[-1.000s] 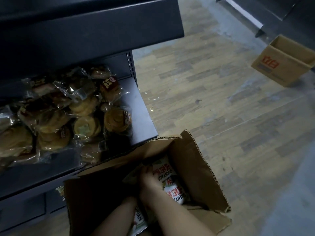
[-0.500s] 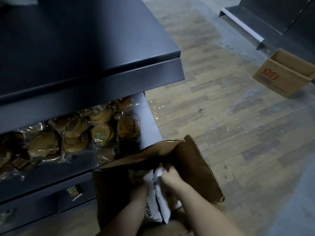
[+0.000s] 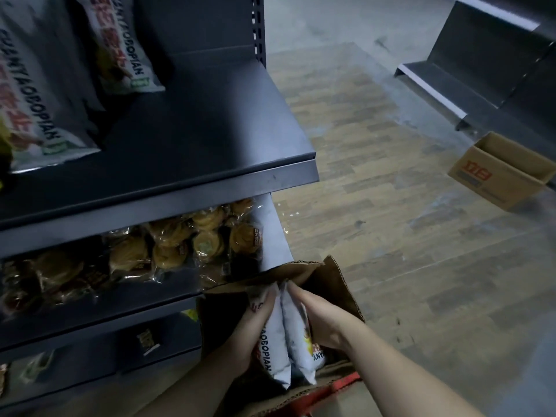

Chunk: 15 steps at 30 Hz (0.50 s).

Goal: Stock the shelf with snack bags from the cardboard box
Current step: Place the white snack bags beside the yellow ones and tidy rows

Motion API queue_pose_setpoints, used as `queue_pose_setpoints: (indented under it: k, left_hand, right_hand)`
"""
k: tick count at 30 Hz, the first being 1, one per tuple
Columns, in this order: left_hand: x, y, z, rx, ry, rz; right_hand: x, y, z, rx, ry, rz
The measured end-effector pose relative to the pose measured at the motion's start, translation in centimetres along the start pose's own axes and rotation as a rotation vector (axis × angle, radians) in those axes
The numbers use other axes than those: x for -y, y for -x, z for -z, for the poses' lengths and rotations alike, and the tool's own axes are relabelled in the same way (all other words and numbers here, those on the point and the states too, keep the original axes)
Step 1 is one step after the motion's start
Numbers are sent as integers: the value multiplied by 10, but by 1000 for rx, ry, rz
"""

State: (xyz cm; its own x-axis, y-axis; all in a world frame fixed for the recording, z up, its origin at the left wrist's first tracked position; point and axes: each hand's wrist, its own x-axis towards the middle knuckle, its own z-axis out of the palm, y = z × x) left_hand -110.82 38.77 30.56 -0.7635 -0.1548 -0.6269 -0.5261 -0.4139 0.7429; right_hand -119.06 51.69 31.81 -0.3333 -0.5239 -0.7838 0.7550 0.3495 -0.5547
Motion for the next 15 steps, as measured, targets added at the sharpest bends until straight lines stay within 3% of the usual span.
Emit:
queue_pose_setpoints:
  k: [3, 8, 12, 15]
  left_hand:
    - [-14, 16, -8, -45, 33, -16]
    - [-49, 43, -24, -263, -225, 18]
    - [-68, 71, -26, -90, -238, -167]
    - [-82, 89, -23, -68, -190, -219]
  right_hand:
    - [9, 19, -12, -107, 58, 79]
    - [22, 38, -36, -207, 105, 147]
    - [36, 60, -49, -152, 148, 204]
    - [45, 69, -56, -82, 209, 228]
